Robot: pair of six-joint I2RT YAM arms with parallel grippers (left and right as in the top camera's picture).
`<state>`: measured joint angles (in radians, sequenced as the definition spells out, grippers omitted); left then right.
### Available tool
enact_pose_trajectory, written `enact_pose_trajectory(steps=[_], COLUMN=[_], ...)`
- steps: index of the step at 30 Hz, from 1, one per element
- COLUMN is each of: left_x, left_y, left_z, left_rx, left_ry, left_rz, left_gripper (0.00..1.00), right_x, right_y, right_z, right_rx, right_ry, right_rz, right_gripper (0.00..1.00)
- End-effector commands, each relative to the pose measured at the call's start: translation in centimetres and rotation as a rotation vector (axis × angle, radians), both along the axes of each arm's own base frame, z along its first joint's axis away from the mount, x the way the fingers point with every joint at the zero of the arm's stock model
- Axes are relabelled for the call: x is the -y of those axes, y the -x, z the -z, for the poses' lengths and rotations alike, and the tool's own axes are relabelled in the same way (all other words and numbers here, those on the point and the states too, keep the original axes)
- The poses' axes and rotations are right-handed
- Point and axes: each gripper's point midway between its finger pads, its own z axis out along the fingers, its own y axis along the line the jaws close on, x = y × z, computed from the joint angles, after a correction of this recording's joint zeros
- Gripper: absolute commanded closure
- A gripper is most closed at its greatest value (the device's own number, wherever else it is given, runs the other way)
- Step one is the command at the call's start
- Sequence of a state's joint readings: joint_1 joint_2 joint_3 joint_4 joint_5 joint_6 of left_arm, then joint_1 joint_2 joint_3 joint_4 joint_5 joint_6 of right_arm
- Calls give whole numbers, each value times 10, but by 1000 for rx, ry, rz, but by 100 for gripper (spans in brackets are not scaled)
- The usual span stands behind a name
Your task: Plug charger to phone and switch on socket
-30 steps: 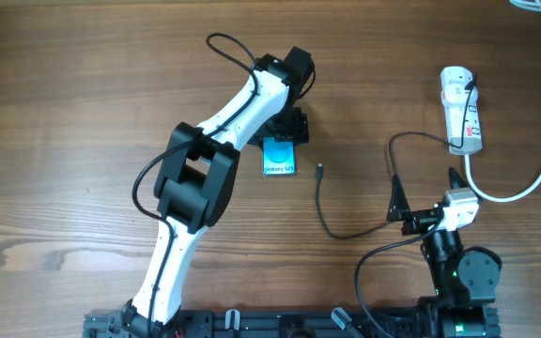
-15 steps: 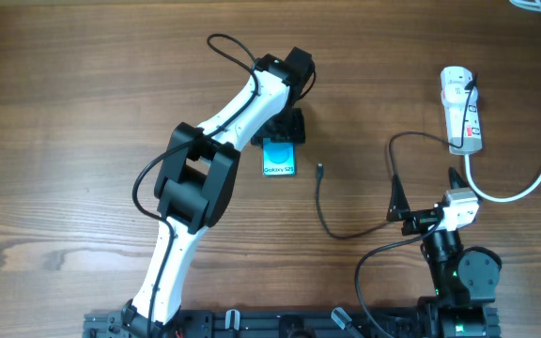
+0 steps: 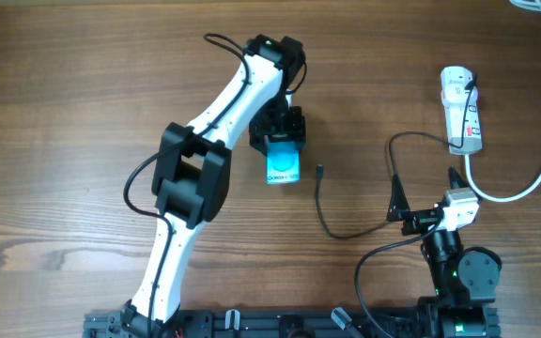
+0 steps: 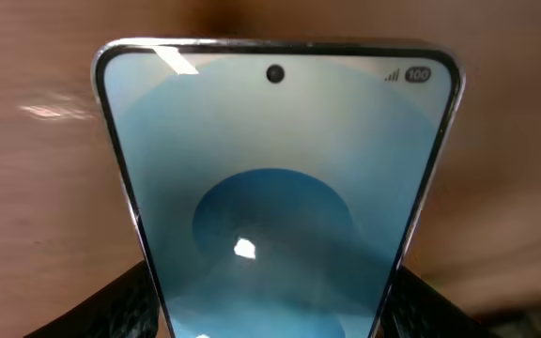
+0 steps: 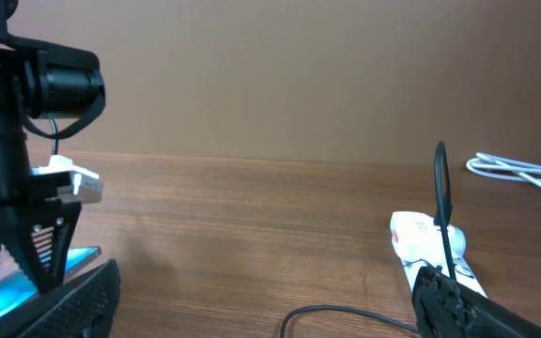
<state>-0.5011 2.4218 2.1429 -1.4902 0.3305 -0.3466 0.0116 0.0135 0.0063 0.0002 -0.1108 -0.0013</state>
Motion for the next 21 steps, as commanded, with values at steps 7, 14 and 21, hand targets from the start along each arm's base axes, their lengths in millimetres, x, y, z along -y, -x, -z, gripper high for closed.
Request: enact_pose_trajectory(steps=[7, 14, 21], left_x=[30, 2, -15], left_y=[-8, -34, -57], left_z=[-108, -147, -175], left_rx=[-227, -320, -330], left_ry=[727, 931, 1103], left_rz=[-178, -385, -484], left_gripper=[38, 36, 34], right_x=[0, 0, 0], right_y=[0, 0, 0], right_z=[-2, -2, -2], right_rx=[9, 9, 9], right_ry=[-8, -8, -8], right_rz=[5, 5, 5], right_gripper=[0, 0, 0])
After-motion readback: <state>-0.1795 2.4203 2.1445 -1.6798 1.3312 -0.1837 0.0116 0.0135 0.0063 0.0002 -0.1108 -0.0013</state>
